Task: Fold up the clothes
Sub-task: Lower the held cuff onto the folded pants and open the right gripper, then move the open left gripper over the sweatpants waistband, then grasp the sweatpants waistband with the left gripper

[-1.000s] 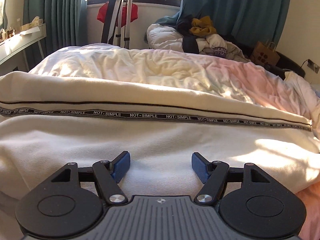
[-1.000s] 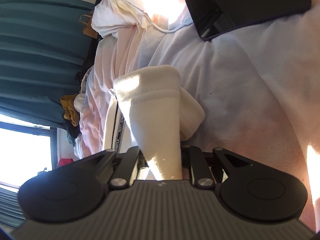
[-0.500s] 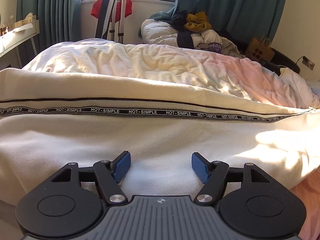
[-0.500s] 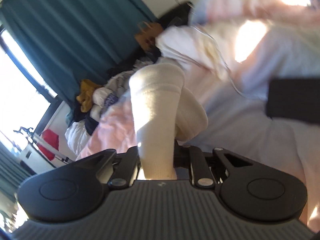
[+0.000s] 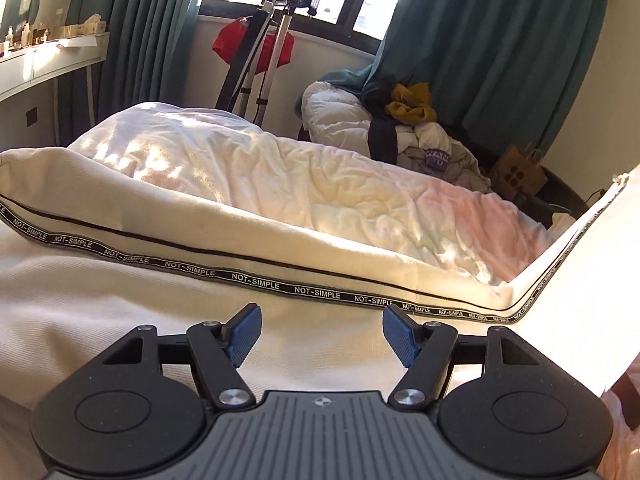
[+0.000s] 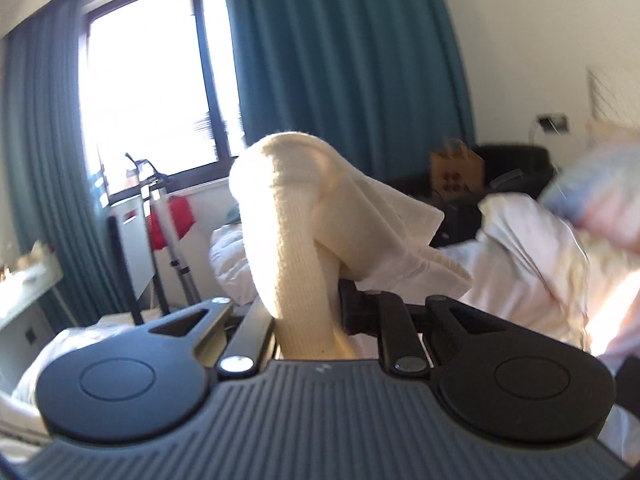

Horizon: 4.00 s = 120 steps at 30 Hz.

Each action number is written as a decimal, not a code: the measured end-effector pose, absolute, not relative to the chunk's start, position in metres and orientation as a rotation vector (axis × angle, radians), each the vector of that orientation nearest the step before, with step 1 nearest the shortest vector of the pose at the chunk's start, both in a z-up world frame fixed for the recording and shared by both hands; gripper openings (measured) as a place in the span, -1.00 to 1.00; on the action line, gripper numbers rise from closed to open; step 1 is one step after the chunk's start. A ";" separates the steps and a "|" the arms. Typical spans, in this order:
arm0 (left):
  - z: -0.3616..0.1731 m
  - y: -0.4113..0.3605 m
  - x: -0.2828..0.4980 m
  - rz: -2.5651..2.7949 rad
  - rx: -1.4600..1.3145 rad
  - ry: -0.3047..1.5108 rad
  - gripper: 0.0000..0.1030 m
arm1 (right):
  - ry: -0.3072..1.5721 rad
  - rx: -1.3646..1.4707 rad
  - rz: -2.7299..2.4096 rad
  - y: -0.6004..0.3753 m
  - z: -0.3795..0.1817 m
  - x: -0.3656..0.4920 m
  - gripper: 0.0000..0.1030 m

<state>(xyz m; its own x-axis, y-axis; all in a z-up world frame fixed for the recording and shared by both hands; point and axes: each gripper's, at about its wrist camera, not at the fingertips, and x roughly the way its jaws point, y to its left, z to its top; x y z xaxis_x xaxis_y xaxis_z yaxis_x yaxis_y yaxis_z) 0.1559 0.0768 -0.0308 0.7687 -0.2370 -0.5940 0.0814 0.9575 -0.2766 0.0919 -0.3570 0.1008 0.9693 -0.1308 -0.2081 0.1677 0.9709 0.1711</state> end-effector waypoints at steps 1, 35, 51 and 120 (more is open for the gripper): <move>-0.028 0.084 0.155 -0.168 -0.261 0.664 0.35 | 0.192 0.150 -0.138 -0.341 0.101 0.091 -0.71; -0.060 0.099 0.150 -0.257 -0.413 0.718 0.37 | 0.626 -0.211 0.645 -0.158 -0.012 0.039 0.09; -0.080 0.058 0.149 -0.184 -0.084 0.775 0.29 | 0.591 -0.060 0.591 -0.200 -0.024 0.079 0.11; -0.100 0.355 0.090 0.331 -1.229 0.566 -0.24 | 0.693 0.116 0.235 -0.235 -0.064 0.104 -0.46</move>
